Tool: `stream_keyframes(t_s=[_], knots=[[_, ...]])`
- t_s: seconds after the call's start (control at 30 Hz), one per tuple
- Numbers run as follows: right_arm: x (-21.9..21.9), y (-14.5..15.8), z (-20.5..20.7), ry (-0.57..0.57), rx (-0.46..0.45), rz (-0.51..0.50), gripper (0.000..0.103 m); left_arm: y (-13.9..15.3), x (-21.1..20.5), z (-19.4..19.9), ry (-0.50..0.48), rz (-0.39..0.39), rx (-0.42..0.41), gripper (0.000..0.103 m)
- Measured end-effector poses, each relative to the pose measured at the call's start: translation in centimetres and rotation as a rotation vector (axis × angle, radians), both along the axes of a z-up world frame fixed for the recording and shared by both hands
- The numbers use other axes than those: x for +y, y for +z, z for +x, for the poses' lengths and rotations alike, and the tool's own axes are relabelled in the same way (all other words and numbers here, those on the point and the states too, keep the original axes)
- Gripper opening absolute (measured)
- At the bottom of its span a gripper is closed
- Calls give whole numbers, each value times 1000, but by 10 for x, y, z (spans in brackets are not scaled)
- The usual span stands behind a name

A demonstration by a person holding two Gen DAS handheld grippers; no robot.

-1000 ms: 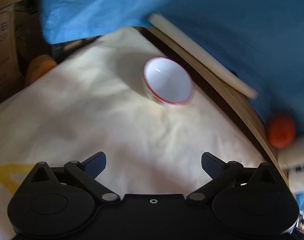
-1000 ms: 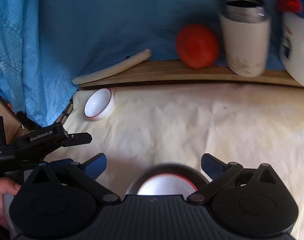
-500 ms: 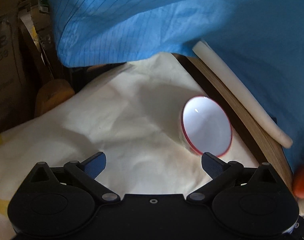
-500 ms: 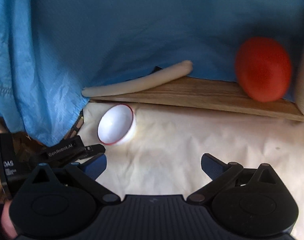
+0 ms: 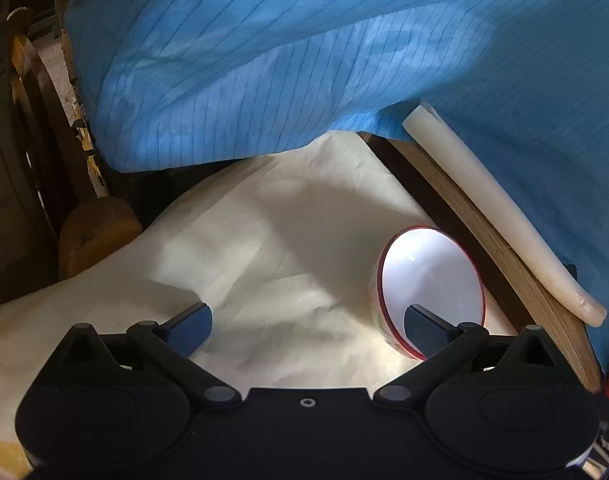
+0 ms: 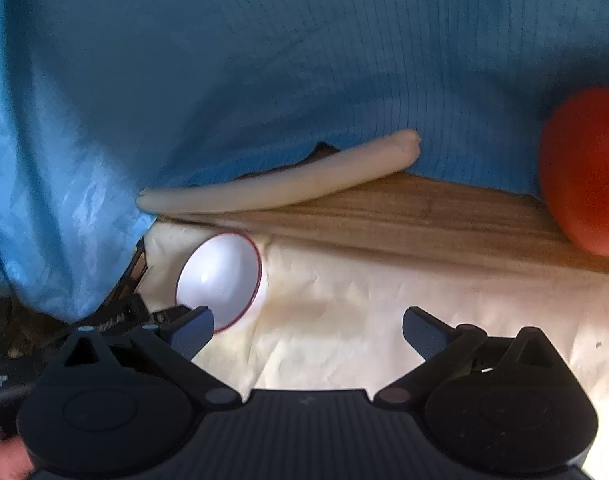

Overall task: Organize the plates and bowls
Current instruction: 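Move both tools to the second white red-rimmed bowl and close on its rim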

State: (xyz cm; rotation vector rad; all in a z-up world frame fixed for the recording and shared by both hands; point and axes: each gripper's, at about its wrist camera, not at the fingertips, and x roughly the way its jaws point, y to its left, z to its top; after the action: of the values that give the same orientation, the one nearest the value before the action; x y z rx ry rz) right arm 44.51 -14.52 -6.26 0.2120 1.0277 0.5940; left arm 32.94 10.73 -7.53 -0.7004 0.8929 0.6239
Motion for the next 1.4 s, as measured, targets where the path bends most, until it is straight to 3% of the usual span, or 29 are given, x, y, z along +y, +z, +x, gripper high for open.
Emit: stream_keyframes(t_s=[0.37,0.87,0.93,1.13,1.27,1.4], knots=[[11,-8,4,4,15,18,87,-1,-5,6,-23,29,4,102],[36,-13,12,58,44,35,54,0,-7,4,-50,38,-12,94],[40,-13,13,64,40,33,43,0,-8,3,-46,43,-14,94],[49,-17,18,68,33,36,28,1,-7,1,-39,46,-47,83],[51,-18,17,65,25,38,24,3,-5,0,-53,35,-67,67],[51,-18,16,71,25,33,18,5,-5,1,-63,11,-87,57]])
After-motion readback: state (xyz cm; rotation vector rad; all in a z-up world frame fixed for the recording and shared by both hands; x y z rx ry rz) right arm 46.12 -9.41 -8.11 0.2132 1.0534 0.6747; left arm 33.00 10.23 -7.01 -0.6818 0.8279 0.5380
